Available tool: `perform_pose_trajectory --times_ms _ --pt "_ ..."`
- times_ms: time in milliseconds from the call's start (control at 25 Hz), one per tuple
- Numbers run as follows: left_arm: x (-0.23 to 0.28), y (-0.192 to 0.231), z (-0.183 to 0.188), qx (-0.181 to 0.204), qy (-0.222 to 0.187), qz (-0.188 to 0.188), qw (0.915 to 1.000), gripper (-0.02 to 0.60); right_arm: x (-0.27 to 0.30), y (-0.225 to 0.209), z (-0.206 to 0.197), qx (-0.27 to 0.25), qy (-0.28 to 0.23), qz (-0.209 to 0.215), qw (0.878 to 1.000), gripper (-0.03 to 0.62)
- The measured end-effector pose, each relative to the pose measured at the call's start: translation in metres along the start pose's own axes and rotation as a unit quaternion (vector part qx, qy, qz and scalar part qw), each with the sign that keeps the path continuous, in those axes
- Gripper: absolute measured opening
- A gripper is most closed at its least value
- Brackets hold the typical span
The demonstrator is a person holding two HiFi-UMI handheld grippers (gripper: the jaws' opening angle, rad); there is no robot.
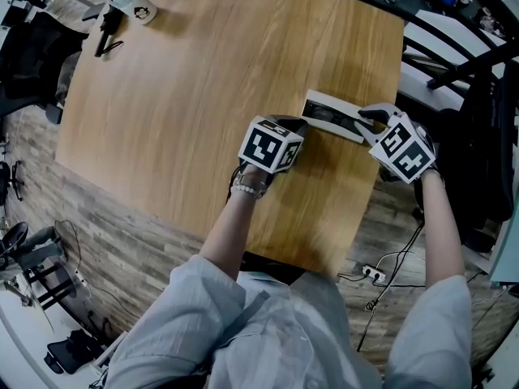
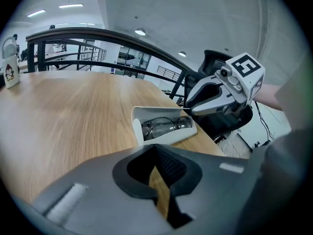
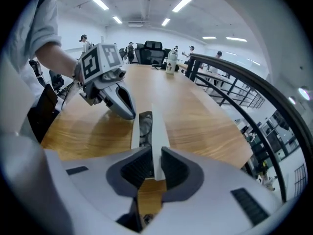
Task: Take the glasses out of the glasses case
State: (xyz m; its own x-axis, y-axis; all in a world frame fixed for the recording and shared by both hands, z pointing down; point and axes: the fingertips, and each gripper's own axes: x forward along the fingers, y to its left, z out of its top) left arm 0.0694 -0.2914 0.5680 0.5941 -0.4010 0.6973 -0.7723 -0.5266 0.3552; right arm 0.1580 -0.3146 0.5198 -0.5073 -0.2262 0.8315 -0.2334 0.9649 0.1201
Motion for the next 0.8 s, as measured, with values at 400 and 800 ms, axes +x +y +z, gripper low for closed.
perform_pose_trajectory --times_ms 400,800 --pt "0.0 -0.001 -0.001 -0.002 0.001 -0.001 1.0 0.003 -0.017 -0.03 0.009 0.0 -0.011 -0.08 0.997 0.051" --pt "0.0 0.0 -0.001 -0.003 0.001 -0.001 1.0 0.003 0.001 0.014 0.032 -0.119 0.023 -0.014 0.992 0.109"
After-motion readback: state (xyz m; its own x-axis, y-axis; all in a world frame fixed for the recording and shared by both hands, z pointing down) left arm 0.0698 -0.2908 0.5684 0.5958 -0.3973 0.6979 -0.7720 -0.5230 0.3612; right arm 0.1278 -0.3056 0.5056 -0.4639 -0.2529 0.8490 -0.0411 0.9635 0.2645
